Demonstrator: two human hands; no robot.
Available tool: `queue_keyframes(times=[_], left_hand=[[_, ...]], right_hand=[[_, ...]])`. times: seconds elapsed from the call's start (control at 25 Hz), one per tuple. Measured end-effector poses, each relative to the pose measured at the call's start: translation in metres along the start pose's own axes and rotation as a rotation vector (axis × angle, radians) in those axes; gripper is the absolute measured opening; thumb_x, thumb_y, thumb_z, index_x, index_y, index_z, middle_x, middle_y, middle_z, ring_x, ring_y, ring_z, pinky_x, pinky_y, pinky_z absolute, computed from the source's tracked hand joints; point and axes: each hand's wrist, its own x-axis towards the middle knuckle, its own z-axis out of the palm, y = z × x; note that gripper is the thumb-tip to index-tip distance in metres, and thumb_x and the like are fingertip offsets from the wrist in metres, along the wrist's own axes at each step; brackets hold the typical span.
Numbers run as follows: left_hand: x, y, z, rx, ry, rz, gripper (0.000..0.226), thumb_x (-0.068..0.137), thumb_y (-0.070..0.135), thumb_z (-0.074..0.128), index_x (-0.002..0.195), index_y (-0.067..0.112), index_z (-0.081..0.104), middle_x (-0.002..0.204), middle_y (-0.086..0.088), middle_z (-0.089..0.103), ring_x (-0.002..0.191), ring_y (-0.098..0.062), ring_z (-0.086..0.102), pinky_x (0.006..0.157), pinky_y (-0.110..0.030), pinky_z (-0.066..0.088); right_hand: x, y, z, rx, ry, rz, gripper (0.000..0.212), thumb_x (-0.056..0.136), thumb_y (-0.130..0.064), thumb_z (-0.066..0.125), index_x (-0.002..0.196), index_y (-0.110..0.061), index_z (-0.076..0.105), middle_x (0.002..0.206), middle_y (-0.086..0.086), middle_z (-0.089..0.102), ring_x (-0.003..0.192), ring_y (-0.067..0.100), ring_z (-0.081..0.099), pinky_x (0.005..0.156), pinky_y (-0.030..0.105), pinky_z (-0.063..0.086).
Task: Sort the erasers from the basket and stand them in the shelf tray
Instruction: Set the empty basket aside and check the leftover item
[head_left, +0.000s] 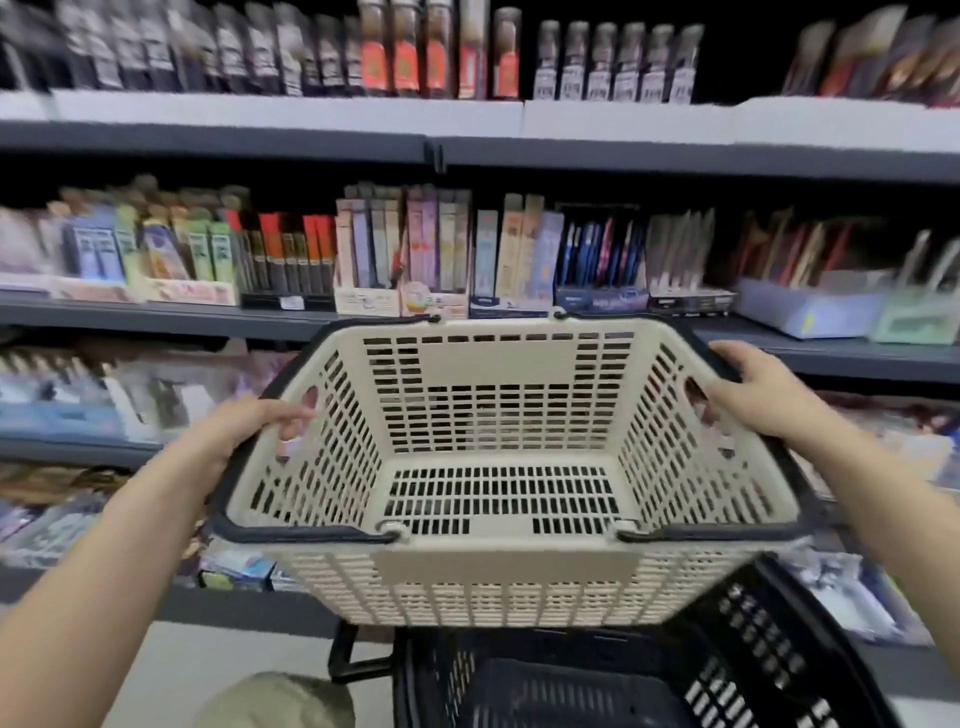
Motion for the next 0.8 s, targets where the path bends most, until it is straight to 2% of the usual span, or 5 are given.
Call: queue_keyframes(times=[0.12, 0.28, 0.44, 0.6, 0.8], left_hand=[[0.017, -0.035, -0.064, -0.033, 0.015, -0.108, 0.027, 0.073, 0.032, 0.074, 0.064, 0.008, 0.065, 0.054, -0.009, 0.059, 0.041, -0.022, 0.053, 0.041, -0.026, 0.047], [0.037, -0.093, -0.154, -0.1, 0.127, -0.093, 0.031, 0.091, 0.021, 0.058, 0.064, 0.007, 0.065, 0.05, -0.011, 0.058, 0.039, -0.021, 0.054, 0.044, -0.023, 0.046], [0.007, -0.154, -0.215, -0.289, 0.309, -0.153, 0.018, 0.091, 0.02, 0.056, 0.083, 0.008, 0.067, 0.057, -0.006, 0.068, 0.053, -0.022, 0.064, 0.055, -0.031, 0.051], [-0.056, -0.212, -0.225, -0.531, 0.376, -0.19, 0.016, 0.083, 0.025, 0.059, 0.085, 0.016, 0.073, 0.072, -0.001, 0.073, 0.058, -0.014, 0.067, 0.057, -0.029, 0.057], [-0.106, -0.296, -0.209, -0.732, 0.619, -0.245, 0.014, 0.09, 0.023, 0.052, 0.087, 0.016, 0.063, 0.08, -0.001, 0.069, 0.077, -0.014, 0.061, 0.066, -0.033, 0.051]], right_hand=[[0.002, -0.052, 0.034, 0.123, -0.06, -0.058, 0.042, 0.085, -0.016, 0.054, 0.126, -0.02, 0.05, 0.097, -0.006, 0.058, 0.069, 0.009, 0.059, 0.06, 0.022, 0.044], [0.005, -0.117, 0.082, 0.191, -0.2, -0.165, 0.047, 0.083, -0.019, 0.055, 0.129, -0.019, 0.048, 0.112, -0.002, 0.056, 0.091, 0.019, 0.061, 0.079, 0.033, 0.05], [0.003, -0.184, 0.147, 0.207, -0.321, -0.277, 0.016, 0.082, -0.012, 0.055, 0.094, -0.02, 0.062, 0.098, 0.01, 0.069, 0.086, 0.028, 0.066, 0.084, 0.048, 0.053], [-0.004, -0.237, 0.217, 0.069, -0.443, -0.414, 0.055, 0.081, -0.025, 0.06, 0.131, -0.008, 0.047, 0.132, 0.012, 0.054, 0.115, 0.027, 0.056, 0.097, 0.042, 0.046], [-0.036, -0.273, 0.297, 0.077, -0.543, -0.53, 0.053, 0.08, -0.029, 0.062, 0.128, -0.016, 0.044, 0.122, 0.006, 0.057, 0.108, 0.025, 0.056, 0.085, 0.031, 0.044]])
